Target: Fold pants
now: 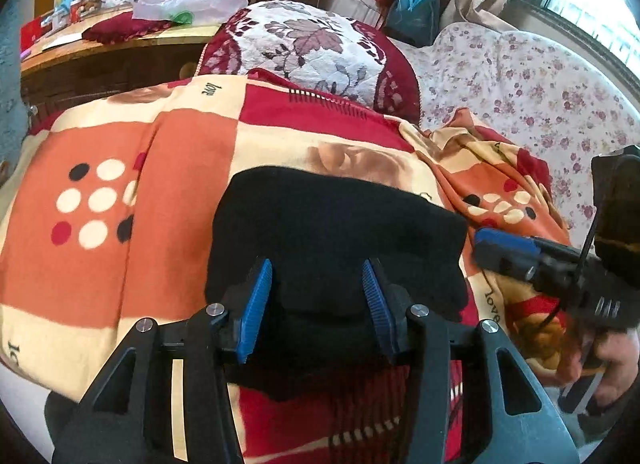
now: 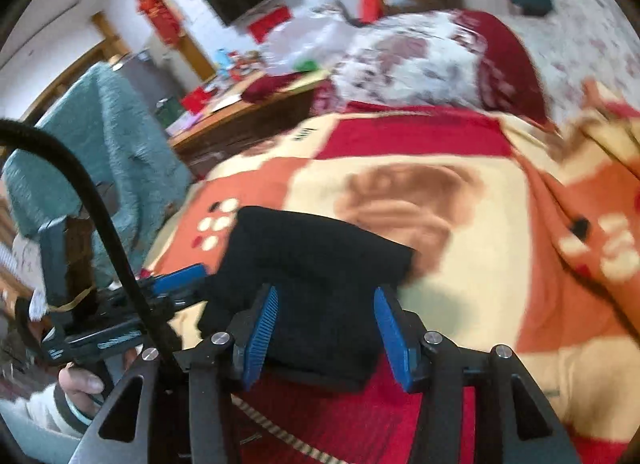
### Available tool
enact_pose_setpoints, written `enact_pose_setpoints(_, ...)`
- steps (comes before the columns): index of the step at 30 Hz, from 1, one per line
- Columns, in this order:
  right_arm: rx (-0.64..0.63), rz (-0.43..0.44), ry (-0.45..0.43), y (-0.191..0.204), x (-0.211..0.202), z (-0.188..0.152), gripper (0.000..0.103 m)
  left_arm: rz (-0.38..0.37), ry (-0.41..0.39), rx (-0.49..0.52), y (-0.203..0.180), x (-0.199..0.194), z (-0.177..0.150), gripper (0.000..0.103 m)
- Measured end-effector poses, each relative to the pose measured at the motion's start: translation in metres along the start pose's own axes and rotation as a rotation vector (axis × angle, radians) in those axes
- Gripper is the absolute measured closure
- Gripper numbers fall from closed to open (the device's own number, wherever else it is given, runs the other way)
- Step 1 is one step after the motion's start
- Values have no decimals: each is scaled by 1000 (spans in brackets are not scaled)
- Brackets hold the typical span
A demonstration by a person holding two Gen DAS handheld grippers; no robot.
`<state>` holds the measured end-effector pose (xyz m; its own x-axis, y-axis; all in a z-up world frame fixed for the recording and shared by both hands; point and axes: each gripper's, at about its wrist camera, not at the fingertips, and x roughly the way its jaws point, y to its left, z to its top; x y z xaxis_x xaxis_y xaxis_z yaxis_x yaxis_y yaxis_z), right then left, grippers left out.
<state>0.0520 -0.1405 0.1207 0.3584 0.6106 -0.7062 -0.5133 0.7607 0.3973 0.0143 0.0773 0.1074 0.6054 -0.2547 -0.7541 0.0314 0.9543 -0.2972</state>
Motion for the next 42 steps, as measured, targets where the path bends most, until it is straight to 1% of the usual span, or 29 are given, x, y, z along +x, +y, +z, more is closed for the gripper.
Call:
enact_pose_setpoints(3, -76, -37, 27, 11, 20, 2, 55, 25, 15, -15, 2, 12, 5, 57)
enact_pose_setpoints(5, -94, -53, 54, 11, 34, 1, 55, 41, 24, -26, 4, 18, 6, 57)
enact_pose_setpoints(8, -80, -81, 90, 2, 51, -2, 55, 47, 34, -47, 9, 26, 8, 57)
enact_pose_setpoints(10, -62, -83, 80, -6, 58, -4, 54, 61, 41, -55, 10, 31, 9, 55)
enact_pose_setpoints(15, -51, -110, 89, -14, 67, -1, 52, 90, 39, -43, 6, 38, 10, 55)
enact_pose_setpoints(20, 2, -96, 89, -15, 55, 1, 52, 104, 37, -44, 4, 34, 11, 55)
enact_pose_setpoints(26, 32, -108, 68, -6, 38, -4, 53, 144, -6, -27, -4, 14, 11, 55)
enact_pose_setpoints(31, 38, -106, 21, 6, 23, -7, 53, 180, -51, -5, -13, -7, 7, 55)
enact_pose_setpoints(36, 16, -121, -34, 20, 7, -9, 53, 200, -97, 1, -19, -28, 6, 55)
enact_pose_setpoints(42, 13, -118, -72, 28, -7, -9, 53, 228, -139, 17, -28, -47, 5, 55)
